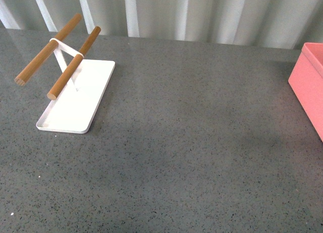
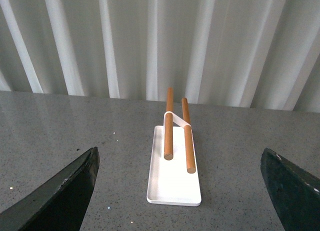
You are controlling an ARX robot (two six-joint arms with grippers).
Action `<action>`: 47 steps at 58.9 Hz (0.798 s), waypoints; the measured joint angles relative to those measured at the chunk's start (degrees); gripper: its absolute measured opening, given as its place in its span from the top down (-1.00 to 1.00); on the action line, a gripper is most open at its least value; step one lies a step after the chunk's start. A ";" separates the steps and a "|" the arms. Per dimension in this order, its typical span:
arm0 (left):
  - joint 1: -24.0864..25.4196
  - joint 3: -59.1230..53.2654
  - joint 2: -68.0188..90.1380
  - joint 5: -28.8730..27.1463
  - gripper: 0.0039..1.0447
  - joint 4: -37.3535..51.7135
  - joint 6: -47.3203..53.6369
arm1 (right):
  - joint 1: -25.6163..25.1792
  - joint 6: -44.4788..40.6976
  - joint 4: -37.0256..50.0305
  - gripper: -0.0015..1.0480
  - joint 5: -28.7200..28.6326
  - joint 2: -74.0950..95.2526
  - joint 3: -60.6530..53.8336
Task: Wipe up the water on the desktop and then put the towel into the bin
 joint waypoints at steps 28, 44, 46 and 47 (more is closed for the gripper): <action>0.00 0.00 0.00 0.00 -0.88 0.00 0.00 | 0.00 0.17 -15.17 0.93 0.15 -16.39 -0.09; 0.00 0.00 0.00 0.00 -0.88 0.00 0.00 | 0.00 0.17 -21.20 0.93 0.17 -22.53 -0.09; 0.00 0.00 0.00 0.00 -0.88 0.00 0.00 | 0.00 0.17 -21.70 0.93 0.17 -23.06 -0.09; 0.00 0.00 0.00 0.00 -0.88 0.00 0.00 | 0.00 0.17 -22.05 0.93 0.17 -23.41 -0.09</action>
